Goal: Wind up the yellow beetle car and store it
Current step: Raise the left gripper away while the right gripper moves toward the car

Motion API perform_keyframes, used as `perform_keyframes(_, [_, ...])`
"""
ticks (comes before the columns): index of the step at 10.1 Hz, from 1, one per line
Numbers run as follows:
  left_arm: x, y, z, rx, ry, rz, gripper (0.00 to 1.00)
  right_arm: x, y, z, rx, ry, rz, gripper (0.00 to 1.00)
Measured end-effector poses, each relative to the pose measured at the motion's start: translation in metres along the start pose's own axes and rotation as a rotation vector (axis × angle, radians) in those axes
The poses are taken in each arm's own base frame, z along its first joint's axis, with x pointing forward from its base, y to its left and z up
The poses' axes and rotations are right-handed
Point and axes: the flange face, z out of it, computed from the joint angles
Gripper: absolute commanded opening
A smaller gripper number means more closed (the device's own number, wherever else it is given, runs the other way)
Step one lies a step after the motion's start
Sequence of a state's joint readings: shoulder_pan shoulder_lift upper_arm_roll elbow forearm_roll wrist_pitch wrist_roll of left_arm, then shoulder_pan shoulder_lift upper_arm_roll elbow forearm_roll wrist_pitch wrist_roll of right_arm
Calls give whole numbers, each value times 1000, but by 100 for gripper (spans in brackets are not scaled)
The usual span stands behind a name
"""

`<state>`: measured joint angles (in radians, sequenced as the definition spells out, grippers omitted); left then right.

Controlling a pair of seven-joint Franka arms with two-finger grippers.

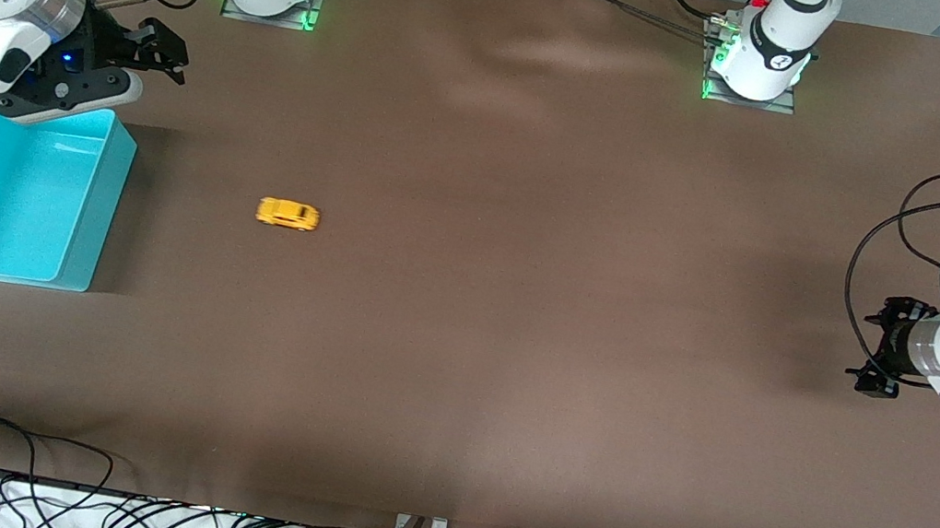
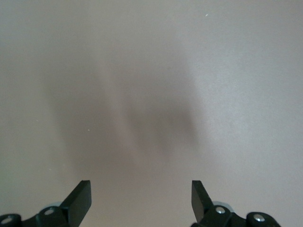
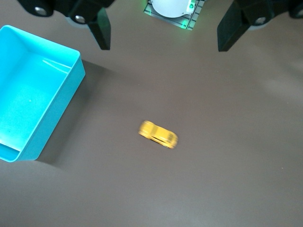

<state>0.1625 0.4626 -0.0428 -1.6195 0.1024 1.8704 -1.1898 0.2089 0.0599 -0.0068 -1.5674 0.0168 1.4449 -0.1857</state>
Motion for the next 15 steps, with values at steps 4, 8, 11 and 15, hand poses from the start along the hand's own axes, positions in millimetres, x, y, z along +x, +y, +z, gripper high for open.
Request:
perform_keyframes(4, [1,-4,-57,24,-14,301,100,0,7,1,1,5,13,100])
perform_keyframes(8, [-32,0,-140,-70,11,617,100,2,9,0,-1,16,31,100])
perform_keyframes(11, [-49,-4,-181,-127,63,780,100,1,23,-1,-1,35,59,100])
perform_keyframes(15, [-63,-6,-203,-158,95,877,100,0,31,-1,1,36,78,100])
